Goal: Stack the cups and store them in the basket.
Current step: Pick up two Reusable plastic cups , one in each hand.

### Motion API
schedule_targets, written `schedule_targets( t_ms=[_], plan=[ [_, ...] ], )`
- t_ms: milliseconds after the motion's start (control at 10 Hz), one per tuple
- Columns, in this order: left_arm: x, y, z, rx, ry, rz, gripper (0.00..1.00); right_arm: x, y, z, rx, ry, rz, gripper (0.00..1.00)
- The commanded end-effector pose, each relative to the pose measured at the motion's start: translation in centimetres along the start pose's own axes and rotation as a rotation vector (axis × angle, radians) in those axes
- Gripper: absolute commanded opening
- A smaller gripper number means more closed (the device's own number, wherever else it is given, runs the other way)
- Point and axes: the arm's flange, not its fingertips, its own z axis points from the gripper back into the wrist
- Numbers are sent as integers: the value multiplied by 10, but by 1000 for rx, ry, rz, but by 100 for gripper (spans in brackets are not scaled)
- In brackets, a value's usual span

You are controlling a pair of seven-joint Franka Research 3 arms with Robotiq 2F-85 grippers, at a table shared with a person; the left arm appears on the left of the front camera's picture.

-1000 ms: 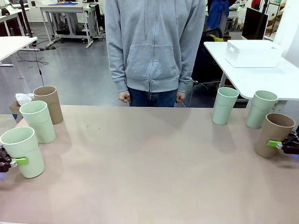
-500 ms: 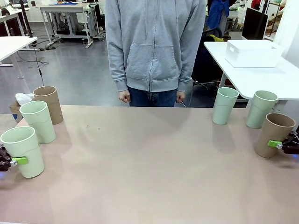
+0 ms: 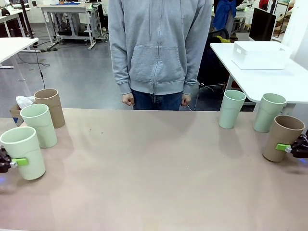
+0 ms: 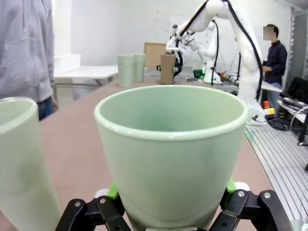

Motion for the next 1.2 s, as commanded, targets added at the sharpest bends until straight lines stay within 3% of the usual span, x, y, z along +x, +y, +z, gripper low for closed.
schedule_targets(
  t_ms=[0, 500, 800, 1000, 1100],
  plan=[
    [54, -8, -11, 16, -14, -53, 87, 55, 41, -27, -85, 57, 9, 84],
    [146, -35, -59, -2, -13, -81, 87, 129, 118, -104, -186, 58, -18, 84],
    [158, -49, -98, -54, 20, -81, 87, 132, 154, -148, -167, 13, -30, 84],
    [167, -47, -111, -73, 8, -88, 87, 121, 160, -162, -134, -75, -60, 84],
    [167, -46, -106, -100, -5, -78, 87, 116, 165, -139, 276, -35, -68, 84]
  ],
)
